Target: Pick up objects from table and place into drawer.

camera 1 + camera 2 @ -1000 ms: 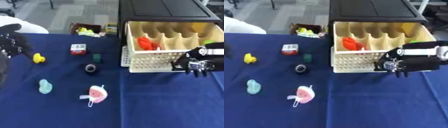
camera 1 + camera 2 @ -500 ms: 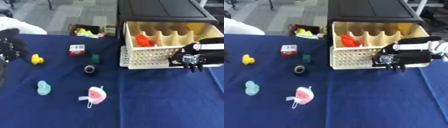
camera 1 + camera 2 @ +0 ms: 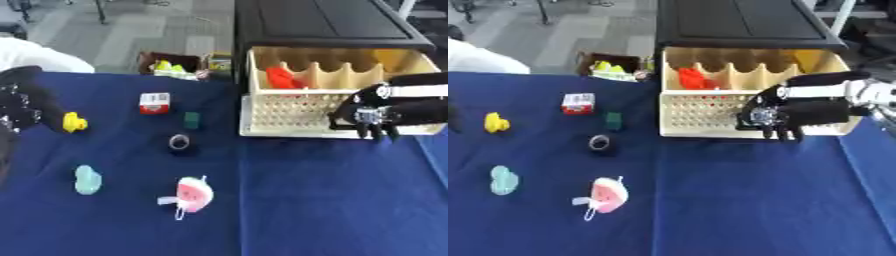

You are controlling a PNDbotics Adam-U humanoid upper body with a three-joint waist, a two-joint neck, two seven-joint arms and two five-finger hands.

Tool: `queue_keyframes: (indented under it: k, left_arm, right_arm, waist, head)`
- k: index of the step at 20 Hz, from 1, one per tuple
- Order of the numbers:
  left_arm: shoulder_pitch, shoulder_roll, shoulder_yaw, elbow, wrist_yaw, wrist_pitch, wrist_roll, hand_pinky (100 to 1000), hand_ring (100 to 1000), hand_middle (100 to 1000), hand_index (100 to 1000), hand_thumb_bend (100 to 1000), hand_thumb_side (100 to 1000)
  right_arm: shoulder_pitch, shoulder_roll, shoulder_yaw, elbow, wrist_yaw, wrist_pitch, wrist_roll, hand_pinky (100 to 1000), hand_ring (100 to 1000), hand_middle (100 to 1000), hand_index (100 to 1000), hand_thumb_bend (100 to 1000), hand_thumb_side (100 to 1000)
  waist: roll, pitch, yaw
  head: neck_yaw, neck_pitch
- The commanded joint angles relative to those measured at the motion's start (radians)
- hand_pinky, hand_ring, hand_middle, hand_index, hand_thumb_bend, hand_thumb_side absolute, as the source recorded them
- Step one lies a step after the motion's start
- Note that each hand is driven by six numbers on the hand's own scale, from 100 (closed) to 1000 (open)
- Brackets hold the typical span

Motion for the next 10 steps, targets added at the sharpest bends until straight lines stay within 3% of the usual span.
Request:
queue_keyframes:
  k: [1,10]
  left_arm:
    - [-0.004,0.005,0.011,-0.02,0.002,-0.001,-0.006,459,552,567,803,107,1000]
    - [-0.001,-0.001,0.013,-0.02,0.0,0.003,-0.016,460,552,567,802,110,1000]
  right_arm:
    - [-0.017,0.001,0.007,0.031,0.01,0.005,0.01,728,747,742,882,100,1000]
    - [-0.04,0.016,-0.001,0.056,0.034,-0.012,-0.005,729,750,745,880,100,1000]
  waist:
    - [0.0,-0.011,0.004]
    - [-0.002,-0.007,0.003]
  head:
    - [-0.006,-0.016]
    - [-0.008,-0.022]
